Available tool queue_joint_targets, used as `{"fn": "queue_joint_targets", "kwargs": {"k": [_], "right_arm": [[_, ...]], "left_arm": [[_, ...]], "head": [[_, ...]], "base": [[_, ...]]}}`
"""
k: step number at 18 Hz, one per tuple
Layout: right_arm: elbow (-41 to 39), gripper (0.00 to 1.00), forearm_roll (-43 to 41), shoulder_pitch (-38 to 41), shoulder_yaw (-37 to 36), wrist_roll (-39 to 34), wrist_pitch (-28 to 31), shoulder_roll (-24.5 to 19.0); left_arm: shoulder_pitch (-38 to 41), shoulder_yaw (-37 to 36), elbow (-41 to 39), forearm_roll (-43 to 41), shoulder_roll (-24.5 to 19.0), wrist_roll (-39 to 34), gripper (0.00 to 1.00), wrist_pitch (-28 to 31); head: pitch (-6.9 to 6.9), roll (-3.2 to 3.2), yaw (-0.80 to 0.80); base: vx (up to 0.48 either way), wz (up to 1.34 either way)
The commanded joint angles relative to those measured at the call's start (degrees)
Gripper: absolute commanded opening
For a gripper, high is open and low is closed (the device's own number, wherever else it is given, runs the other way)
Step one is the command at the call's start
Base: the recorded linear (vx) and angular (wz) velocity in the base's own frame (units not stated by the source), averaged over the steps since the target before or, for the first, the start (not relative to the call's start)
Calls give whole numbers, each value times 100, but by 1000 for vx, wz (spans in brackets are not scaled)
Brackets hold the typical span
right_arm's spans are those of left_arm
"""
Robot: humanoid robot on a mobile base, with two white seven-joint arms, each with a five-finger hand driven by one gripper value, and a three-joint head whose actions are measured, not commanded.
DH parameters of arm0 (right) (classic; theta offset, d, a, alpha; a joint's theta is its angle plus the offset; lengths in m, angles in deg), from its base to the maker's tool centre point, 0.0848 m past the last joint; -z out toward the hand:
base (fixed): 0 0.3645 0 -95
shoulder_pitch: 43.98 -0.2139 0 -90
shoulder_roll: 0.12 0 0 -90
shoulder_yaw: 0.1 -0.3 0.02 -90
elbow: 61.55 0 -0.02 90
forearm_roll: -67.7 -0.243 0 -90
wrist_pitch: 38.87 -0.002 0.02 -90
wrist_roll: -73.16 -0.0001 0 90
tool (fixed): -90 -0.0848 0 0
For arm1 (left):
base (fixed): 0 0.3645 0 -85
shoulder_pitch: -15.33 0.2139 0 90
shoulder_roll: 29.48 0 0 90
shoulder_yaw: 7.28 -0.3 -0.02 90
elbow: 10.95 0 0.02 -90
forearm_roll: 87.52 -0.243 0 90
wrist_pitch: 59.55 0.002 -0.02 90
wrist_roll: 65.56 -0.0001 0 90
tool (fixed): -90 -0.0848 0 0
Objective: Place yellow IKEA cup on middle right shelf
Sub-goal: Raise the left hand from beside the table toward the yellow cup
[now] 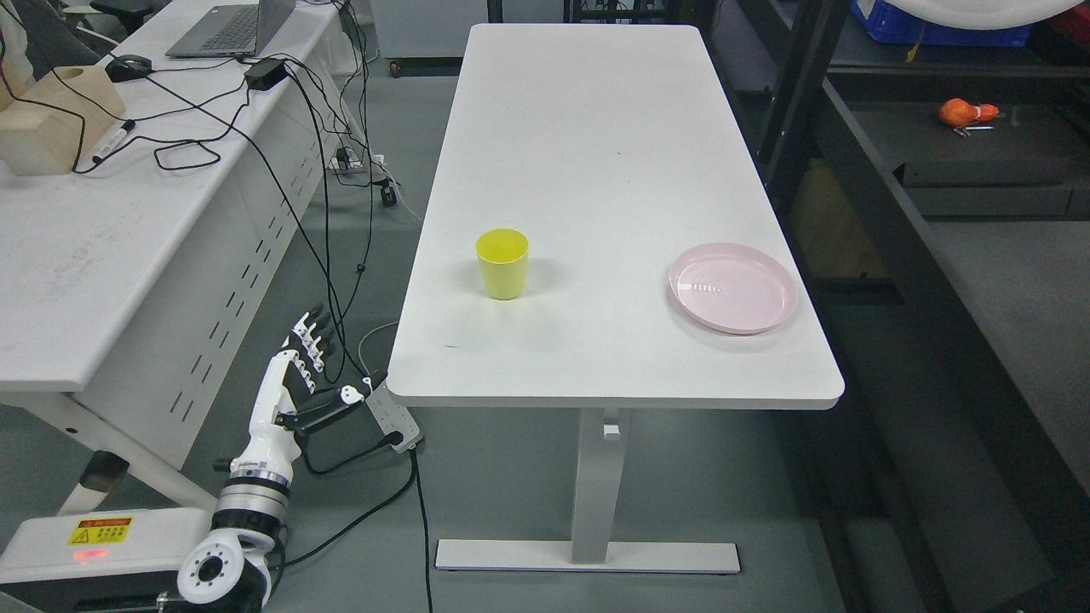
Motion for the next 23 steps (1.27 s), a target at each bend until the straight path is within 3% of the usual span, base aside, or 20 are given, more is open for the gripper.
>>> {"fn": "queue_joint_targets", "kwargs": {"k": [1,15,23], "right_arm": [[0,99,-141,79,97,4,4,100],[0,99,-141,79,97,4,4,100],[0,99,-141,79,97,4,4,100]], "left_arm": [[-146,14,110,0,23,-3,99,-9],[-648,-109,514,-9,58,-47,99,18],[-1060,-39,1181,-9,128,-20,99,-17]], "head": [[0,0,0],[0,0,0],[0,0,0]], "base": [[0,0],[0,0],[0,0]]}}
